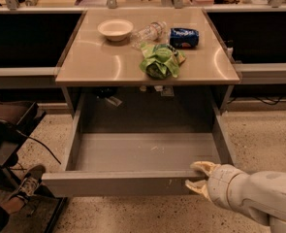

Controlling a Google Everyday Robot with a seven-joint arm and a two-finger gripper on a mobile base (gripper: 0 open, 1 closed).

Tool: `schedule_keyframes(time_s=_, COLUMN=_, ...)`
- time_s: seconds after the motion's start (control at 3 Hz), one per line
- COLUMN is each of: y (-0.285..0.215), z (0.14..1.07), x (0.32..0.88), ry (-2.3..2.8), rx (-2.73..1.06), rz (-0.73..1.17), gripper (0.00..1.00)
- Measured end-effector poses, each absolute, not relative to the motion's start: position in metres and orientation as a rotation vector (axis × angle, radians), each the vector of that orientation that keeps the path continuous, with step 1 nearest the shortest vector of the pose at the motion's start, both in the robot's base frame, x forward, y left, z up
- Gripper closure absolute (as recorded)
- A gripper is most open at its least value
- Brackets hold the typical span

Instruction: Open top drawer

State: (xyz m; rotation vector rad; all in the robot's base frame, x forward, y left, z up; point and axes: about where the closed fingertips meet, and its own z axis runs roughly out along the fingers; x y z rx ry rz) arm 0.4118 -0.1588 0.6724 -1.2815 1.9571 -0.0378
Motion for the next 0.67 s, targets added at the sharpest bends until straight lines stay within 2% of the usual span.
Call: schedule_keyframes(time_s=0.67, y=-0.1608, z=0.6712, x=0.4042, ry=1.961, rx=-1.287, rz=-0.04, gripper=1.0)
